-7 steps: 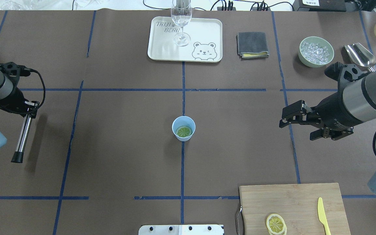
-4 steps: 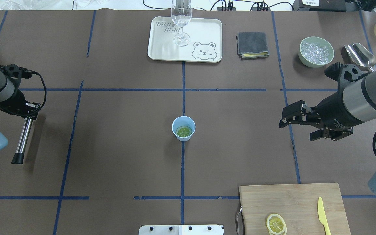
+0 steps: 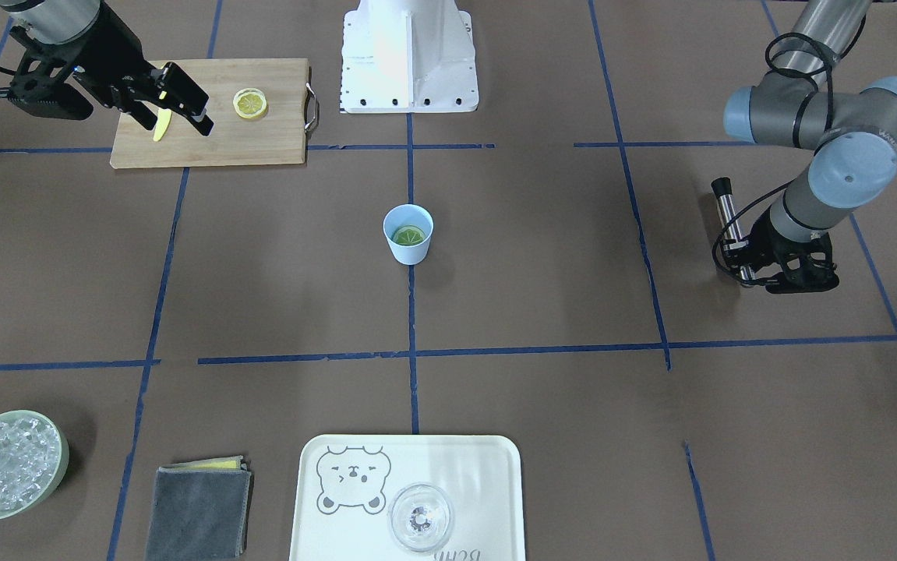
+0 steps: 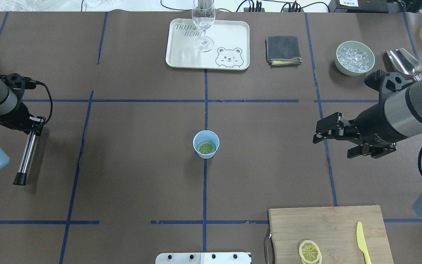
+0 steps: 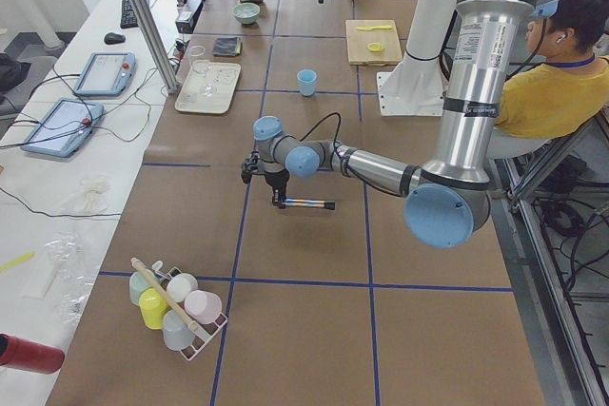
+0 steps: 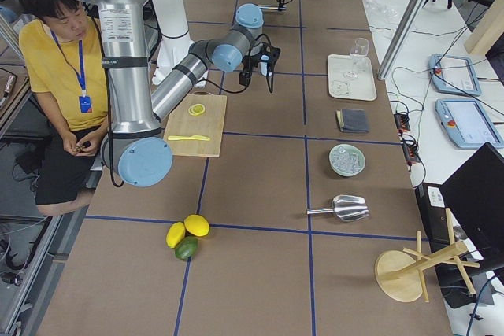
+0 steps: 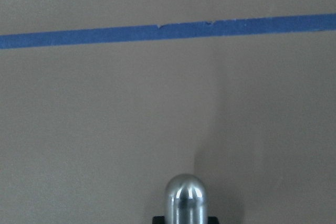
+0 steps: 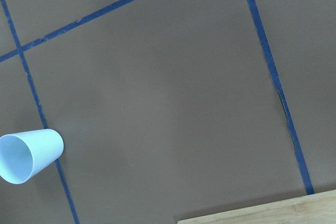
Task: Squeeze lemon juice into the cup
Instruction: 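Lower the metal rod onto the table with the left gripper and release it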
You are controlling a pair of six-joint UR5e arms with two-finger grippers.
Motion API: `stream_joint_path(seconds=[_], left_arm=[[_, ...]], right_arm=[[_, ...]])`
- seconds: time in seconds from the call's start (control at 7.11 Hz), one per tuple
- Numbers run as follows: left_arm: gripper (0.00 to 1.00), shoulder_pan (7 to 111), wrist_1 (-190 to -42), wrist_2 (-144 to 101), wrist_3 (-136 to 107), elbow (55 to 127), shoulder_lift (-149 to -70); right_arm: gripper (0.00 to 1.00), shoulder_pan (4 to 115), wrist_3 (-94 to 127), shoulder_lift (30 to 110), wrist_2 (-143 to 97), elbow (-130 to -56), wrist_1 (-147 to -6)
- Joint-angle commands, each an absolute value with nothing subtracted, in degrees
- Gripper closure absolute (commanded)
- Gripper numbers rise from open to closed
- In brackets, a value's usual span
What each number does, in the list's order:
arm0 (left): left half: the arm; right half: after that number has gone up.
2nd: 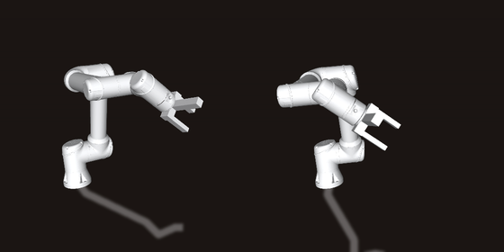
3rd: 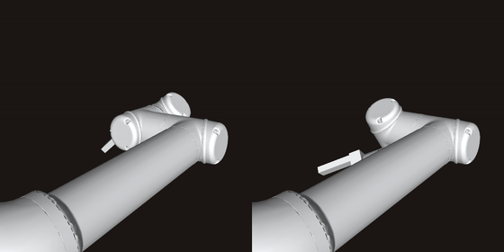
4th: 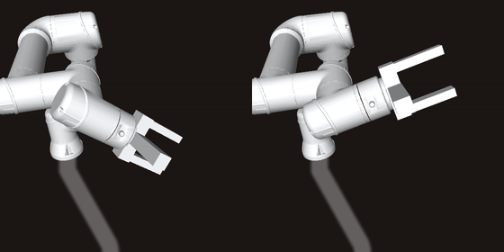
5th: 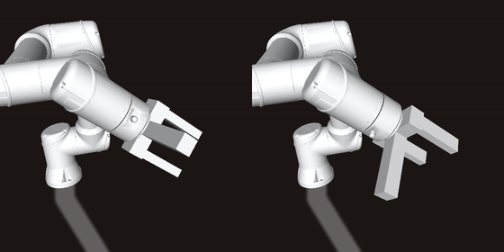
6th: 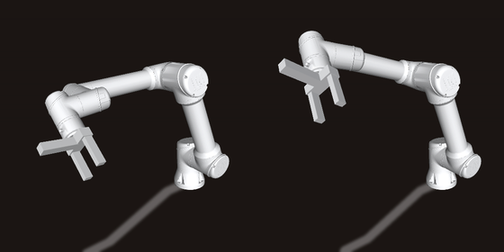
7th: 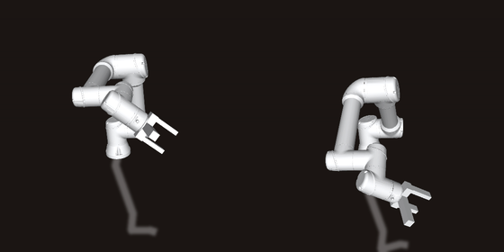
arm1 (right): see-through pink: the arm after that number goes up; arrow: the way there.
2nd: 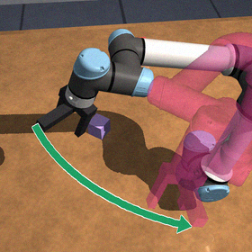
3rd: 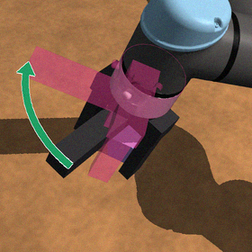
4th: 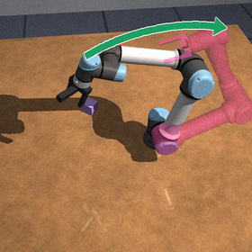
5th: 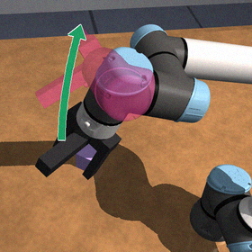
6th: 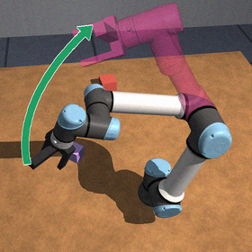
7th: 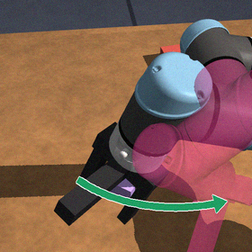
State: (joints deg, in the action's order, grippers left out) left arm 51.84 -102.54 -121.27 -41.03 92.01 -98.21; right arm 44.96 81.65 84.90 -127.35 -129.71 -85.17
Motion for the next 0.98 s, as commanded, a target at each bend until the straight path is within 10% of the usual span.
stream_joint_path(seconds=[0.0,0.14,0.28,0.84], left_arm=[[0.9,51.33,-102.57,-121.11,-40.34,91.67,-98.52],[0.73,51.33,-102.48,-121.11,-40.34,91.67,-98.61],[0.28,51.33,-102.48,-121.11,-41.04,91.76,-98.61],[0.13,51.68,-102.39,-121.02,-40.7,94.46,-98.26]], right_arm=[[0.0,44.91,81.65,84.9,-127.35,-129.73,-85.17],[0.0,44.91,81.65,84.9,-127.35,-129.64,-85.17],[0.0,44.91,81.65,84.9,-127.35,-129.73,-85.17],[0.0,44.91,81.83,84.9,-127.27,-129.64,-85.17]])
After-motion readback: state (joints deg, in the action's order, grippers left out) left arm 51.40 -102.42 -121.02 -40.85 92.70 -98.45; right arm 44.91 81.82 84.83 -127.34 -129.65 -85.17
